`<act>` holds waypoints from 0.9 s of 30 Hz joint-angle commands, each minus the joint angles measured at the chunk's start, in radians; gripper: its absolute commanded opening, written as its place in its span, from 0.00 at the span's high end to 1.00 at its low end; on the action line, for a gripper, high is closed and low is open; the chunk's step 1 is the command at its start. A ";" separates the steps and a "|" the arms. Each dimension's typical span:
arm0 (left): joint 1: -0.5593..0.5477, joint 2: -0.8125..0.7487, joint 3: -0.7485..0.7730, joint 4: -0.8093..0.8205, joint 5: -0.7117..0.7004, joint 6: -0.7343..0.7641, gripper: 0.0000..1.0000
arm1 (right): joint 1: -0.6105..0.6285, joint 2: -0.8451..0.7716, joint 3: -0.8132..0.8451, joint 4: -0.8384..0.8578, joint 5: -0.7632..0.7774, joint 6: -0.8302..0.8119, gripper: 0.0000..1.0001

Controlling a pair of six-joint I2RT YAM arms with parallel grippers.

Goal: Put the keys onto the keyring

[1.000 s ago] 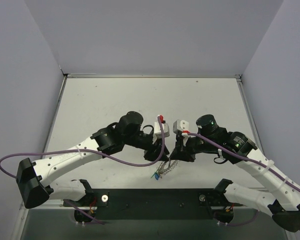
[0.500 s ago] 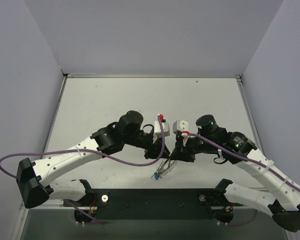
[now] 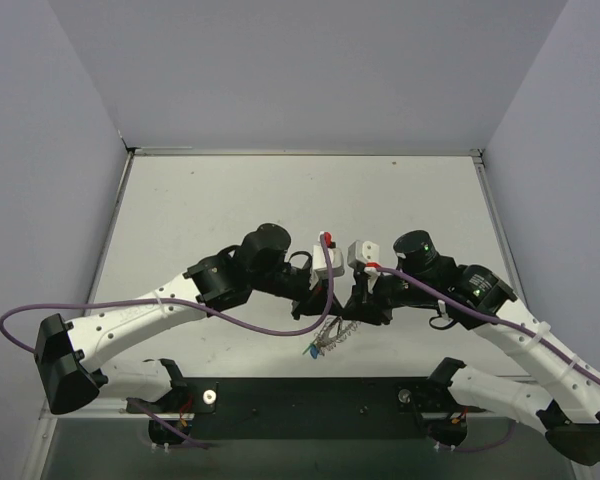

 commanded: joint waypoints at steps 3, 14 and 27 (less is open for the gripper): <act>-0.007 -0.069 -0.056 0.165 -0.077 -0.035 1.00 | 0.004 -0.078 -0.030 0.126 0.040 0.034 0.71; -0.009 -0.227 -0.318 0.634 -0.219 -0.096 1.00 | 0.004 -0.236 -0.122 0.307 0.139 0.109 0.32; -0.004 -0.270 -0.507 1.068 -0.265 -0.139 1.00 | 0.002 -0.225 -0.128 0.355 0.097 0.117 0.35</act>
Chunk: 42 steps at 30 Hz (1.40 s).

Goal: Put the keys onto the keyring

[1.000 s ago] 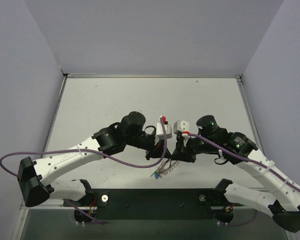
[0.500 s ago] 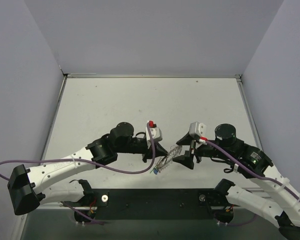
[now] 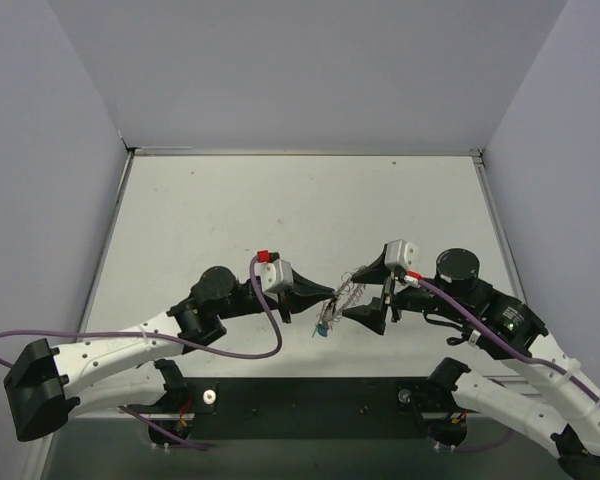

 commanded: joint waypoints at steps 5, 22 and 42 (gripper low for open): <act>0.010 0.007 -0.055 0.428 -0.040 -0.063 1.00 | 0.002 -0.024 -0.017 0.123 -0.060 -0.003 0.36; 0.055 0.109 -0.078 0.695 0.081 -0.129 1.00 | 0.001 -0.088 -0.097 0.263 -0.152 -0.120 0.53; 0.070 0.228 -0.056 0.933 0.184 -0.204 1.00 | -0.004 -0.073 -0.113 0.320 -0.095 -0.117 0.64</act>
